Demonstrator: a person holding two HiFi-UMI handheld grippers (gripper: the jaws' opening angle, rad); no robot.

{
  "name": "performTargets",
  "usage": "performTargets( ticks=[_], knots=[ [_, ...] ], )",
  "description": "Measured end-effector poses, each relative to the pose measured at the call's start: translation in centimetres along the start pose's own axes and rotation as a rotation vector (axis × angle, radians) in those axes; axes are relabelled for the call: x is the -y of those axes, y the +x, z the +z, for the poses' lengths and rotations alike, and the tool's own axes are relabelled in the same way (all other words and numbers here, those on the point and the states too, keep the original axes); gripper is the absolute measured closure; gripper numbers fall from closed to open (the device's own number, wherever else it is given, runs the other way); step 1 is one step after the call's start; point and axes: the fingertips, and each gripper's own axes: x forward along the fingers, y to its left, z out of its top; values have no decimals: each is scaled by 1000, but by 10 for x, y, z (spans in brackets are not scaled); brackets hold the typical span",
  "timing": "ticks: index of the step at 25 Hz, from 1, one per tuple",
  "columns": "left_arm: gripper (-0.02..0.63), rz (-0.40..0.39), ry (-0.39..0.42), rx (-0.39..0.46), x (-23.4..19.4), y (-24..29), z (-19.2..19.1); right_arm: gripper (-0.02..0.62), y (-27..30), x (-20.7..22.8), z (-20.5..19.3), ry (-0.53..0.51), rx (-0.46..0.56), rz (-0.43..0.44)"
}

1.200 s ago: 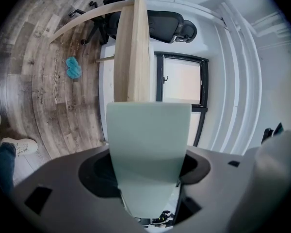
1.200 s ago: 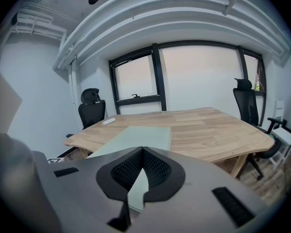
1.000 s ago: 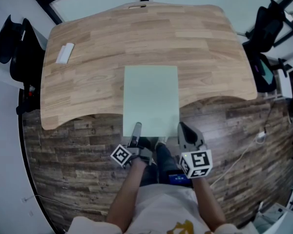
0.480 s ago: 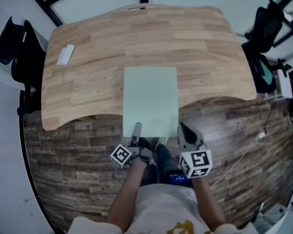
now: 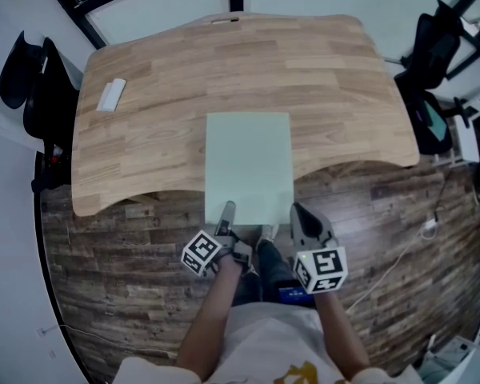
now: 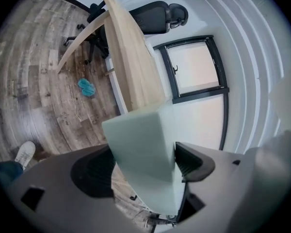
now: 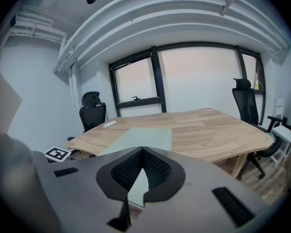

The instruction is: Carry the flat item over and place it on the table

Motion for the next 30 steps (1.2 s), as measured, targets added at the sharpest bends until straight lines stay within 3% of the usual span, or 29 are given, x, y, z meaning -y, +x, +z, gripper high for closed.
performTargets(
  ticks=[5, 11, 20, 25, 30],
  knots=[
    [217, 64, 50, -12, -4, -3, 3, 597, -2, -3, -2, 3, 4, 1],
    [163, 164, 175, -11, -8, -7, 9, 597, -5, -8, 1, 5, 16, -1],
    [137, 213, 250, -14, -9, -9, 14, 597, -5, -14, 1, 4, 15, 2],
    [118, 270, 396, -12, -6, -11, 23, 597, -3, -17, 0, 1, 12, 2],
    [118, 282, 439, -22, -5, -12, 25, 597, -3, -22, 1, -2, 10, 9]
  ],
)
